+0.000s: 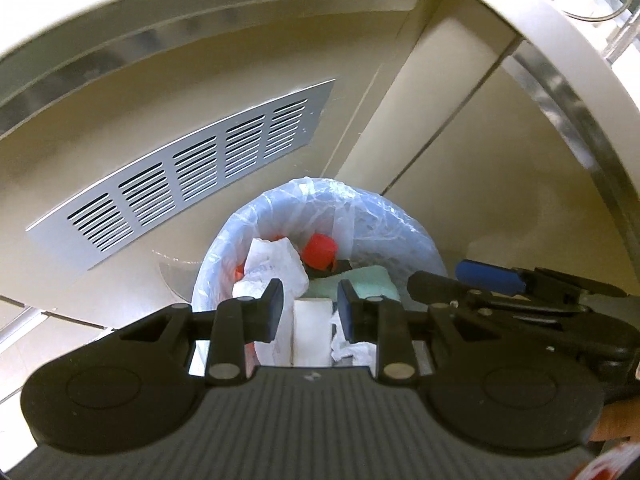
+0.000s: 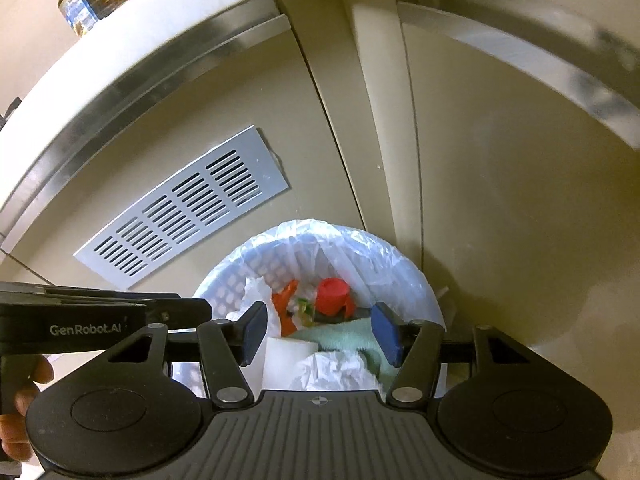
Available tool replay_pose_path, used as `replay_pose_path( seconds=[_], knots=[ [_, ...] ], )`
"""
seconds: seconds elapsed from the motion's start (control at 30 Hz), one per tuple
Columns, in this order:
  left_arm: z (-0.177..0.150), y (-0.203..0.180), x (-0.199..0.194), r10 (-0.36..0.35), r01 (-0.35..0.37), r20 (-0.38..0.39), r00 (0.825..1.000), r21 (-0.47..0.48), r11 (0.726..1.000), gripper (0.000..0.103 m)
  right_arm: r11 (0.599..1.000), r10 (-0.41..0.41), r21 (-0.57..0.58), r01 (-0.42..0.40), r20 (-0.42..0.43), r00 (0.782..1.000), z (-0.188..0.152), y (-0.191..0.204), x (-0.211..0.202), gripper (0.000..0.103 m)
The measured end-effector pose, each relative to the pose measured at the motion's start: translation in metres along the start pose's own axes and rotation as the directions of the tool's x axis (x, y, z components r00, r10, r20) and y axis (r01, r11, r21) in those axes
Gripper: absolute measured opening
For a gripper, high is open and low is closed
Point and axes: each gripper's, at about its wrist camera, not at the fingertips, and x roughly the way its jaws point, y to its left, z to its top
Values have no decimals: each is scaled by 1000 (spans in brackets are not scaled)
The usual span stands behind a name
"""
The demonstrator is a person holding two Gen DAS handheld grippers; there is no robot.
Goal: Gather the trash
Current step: 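Raise both tools back toward the bubble wrap on the counter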
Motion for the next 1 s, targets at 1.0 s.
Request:
replay_pose_path(
  seconds=[1.0],
  knots=[
    [-15, -29, -150, -55, 42, 149, 987, 86, 995, 33, 1000, -2, 27, -2, 141, 990, 12, 44, -150, 60]
  ],
)
